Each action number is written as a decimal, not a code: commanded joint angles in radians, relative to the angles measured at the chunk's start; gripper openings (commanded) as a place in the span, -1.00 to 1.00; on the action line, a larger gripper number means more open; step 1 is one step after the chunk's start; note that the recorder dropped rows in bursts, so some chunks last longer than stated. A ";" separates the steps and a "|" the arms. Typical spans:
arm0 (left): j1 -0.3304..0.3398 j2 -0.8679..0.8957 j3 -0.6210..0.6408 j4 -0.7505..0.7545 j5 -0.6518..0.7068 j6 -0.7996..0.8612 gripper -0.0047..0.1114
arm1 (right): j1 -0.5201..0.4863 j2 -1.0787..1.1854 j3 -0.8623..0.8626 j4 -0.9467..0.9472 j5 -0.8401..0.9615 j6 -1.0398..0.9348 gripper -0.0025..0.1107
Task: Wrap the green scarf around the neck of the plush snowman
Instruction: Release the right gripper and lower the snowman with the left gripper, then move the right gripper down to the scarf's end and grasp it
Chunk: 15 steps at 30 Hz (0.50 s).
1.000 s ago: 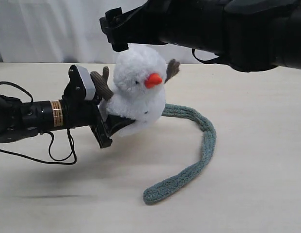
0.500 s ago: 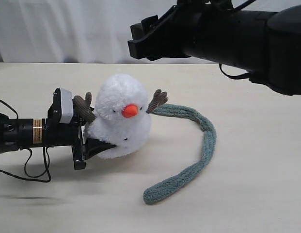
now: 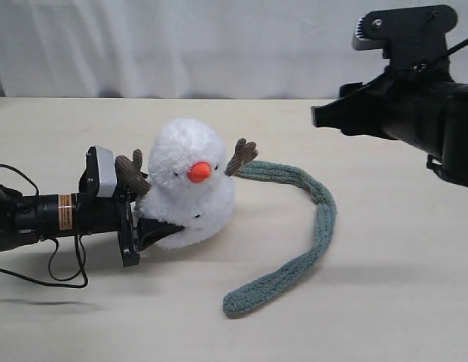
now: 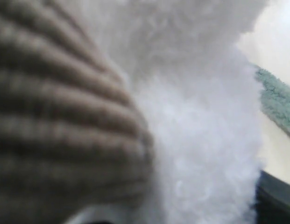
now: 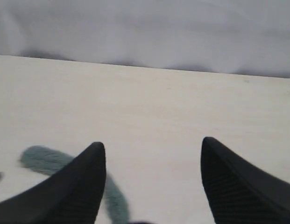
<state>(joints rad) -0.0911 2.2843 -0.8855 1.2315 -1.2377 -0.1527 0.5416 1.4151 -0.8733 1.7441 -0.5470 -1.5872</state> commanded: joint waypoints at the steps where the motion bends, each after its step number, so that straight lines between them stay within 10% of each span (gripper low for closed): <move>1: 0.002 0.005 -0.006 -0.026 0.017 -0.002 -0.92 | -0.039 0.031 0.005 0.000 -0.221 -0.041 0.04; 15: 0.002 0.005 -0.006 -0.061 0.017 0.043 -0.92 | -0.039 0.032 0.027 0.000 -0.363 0.014 0.04</move>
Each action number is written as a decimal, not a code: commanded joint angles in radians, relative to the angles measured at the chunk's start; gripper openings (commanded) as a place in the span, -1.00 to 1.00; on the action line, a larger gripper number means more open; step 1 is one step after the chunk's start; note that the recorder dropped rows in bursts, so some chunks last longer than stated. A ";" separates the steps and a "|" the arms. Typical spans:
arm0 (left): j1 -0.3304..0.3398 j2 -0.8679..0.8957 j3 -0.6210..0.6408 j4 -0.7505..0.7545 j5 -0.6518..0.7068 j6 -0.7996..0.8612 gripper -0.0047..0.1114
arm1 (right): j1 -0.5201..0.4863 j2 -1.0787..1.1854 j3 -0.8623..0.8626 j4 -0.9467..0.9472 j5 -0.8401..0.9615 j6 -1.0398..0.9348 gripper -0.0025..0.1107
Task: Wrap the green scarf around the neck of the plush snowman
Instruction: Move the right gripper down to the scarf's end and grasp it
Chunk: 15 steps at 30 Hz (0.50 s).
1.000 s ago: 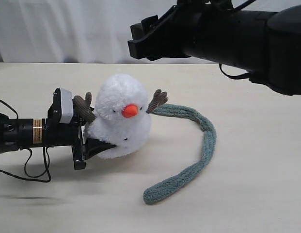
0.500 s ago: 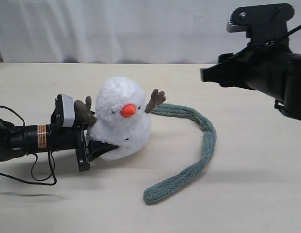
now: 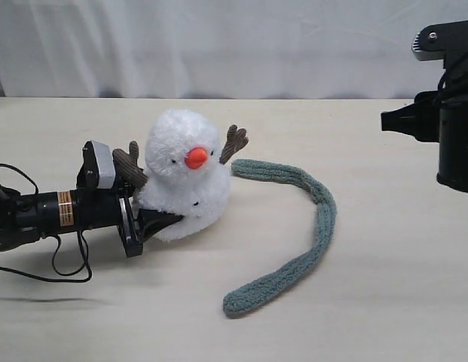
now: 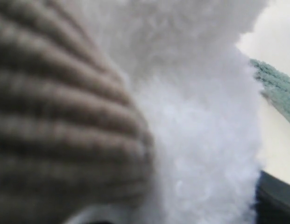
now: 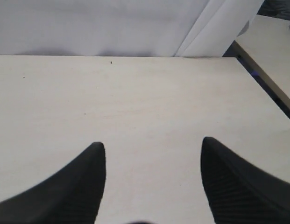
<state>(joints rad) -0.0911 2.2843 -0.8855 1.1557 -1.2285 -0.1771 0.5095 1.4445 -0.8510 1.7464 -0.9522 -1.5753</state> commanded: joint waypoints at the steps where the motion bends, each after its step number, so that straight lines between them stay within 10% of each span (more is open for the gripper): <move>1: 0.002 0.005 -0.006 0.015 0.007 0.072 -0.92 | -0.006 0.003 0.008 -0.002 0.127 -0.035 0.04; 8: 0.002 0.005 -0.006 0.016 0.007 0.072 -0.92 | -0.020 0.039 -0.005 -0.002 0.551 0.066 -0.39; 15: 0.002 0.005 -0.006 0.021 0.007 0.072 -0.92 | -0.157 0.044 -0.030 -0.002 0.710 0.010 -0.07</move>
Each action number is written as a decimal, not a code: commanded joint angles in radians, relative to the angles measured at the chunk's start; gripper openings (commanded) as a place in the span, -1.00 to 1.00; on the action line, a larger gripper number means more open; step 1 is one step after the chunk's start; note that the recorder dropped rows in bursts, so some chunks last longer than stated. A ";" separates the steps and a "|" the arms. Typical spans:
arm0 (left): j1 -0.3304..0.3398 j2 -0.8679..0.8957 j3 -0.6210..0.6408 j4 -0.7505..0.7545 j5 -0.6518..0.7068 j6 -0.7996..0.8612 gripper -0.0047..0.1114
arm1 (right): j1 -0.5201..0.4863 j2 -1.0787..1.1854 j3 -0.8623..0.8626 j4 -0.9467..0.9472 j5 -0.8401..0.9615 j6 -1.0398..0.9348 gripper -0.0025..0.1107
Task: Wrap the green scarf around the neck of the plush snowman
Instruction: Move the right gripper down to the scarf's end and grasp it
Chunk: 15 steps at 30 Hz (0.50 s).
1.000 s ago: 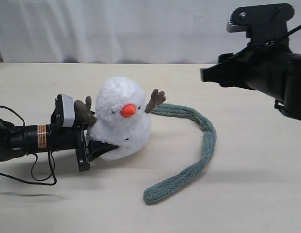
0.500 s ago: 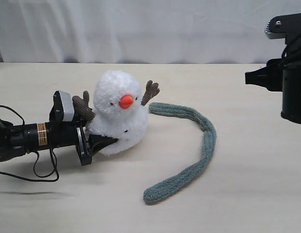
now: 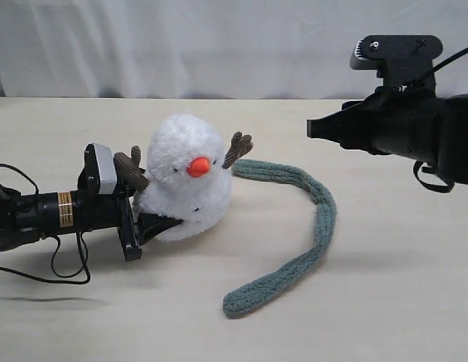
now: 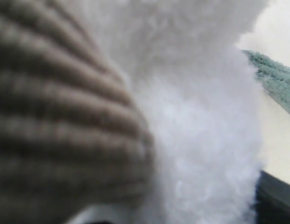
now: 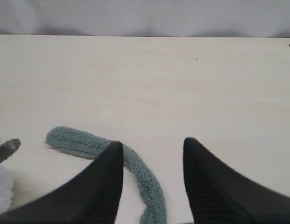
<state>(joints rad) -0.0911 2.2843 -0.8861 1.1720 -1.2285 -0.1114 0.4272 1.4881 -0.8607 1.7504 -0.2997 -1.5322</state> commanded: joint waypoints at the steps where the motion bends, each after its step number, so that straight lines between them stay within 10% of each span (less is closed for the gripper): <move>1: 0.002 0.005 -0.006 0.005 0.007 0.006 -0.92 | -0.100 0.000 -0.022 -0.006 0.042 0.006 -0.02; 6: 0.002 0.005 -0.006 0.005 0.007 0.006 -0.92 | -0.171 0.000 -0.010 -0.006 0.043 0.282 0.02; 15: 0.002 0.005 -0.006 0.000 0.007 0.006 -0.92 | -0.101 0.033 0.011 -0.006 0.127 0.011 0.02</move>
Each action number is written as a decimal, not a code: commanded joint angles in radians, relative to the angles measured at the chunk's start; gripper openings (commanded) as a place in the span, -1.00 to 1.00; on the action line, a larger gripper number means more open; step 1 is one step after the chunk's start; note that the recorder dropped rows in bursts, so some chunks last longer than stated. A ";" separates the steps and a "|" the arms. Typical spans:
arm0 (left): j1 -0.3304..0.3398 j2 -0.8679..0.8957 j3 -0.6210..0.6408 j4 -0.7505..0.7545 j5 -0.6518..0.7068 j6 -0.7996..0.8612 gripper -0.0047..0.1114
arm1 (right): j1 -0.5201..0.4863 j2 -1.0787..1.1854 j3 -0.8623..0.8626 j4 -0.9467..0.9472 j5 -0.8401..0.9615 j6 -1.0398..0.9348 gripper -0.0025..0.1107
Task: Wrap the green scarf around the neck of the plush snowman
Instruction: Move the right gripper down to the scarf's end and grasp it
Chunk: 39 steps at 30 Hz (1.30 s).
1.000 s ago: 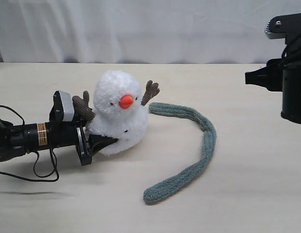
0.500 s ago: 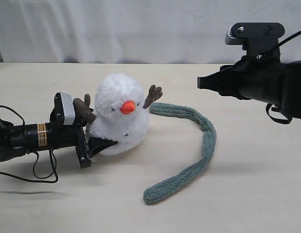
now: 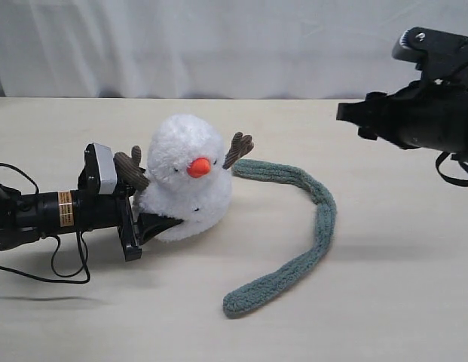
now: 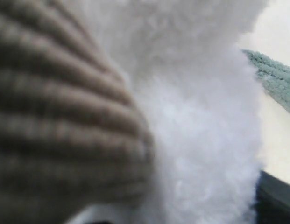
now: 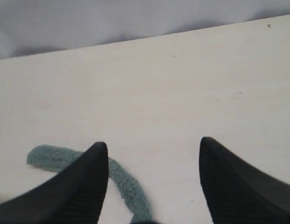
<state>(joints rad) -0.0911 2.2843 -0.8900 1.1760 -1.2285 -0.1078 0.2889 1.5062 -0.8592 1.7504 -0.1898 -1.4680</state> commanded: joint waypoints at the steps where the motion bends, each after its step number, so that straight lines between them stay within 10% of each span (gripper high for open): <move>1: 0.002 0.005 -0.002 -0.003 0.007 0.003 -0.92 | 0.039 0.017 0.011 -0.006 0.029 -0.031 0.02; 12: 0.002 0.005 -0.002 0.016 0.007 0.001 -0.92 | -0.130 0.166 -0.143 -0.344 0.898 0.289 -0.22; 20: 0.002 0.005 -0.002 0.015 0.007 -0.001 -0.92 | -0.097 0.315 -0.396 -1.732 1.024 1.523 -0.05; 39: -0.005 0.005 -0.002 0.016 0.007 -0.001 -0.92 | -0.088 0.511 -0.402 -1.567 0.835 1.378 0.33</move>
<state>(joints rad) -0.0929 2.2843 -0.8915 1.1887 -1.2285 -0.1078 0.1999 1.9912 -1.2573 0.1642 0.6510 -0.0515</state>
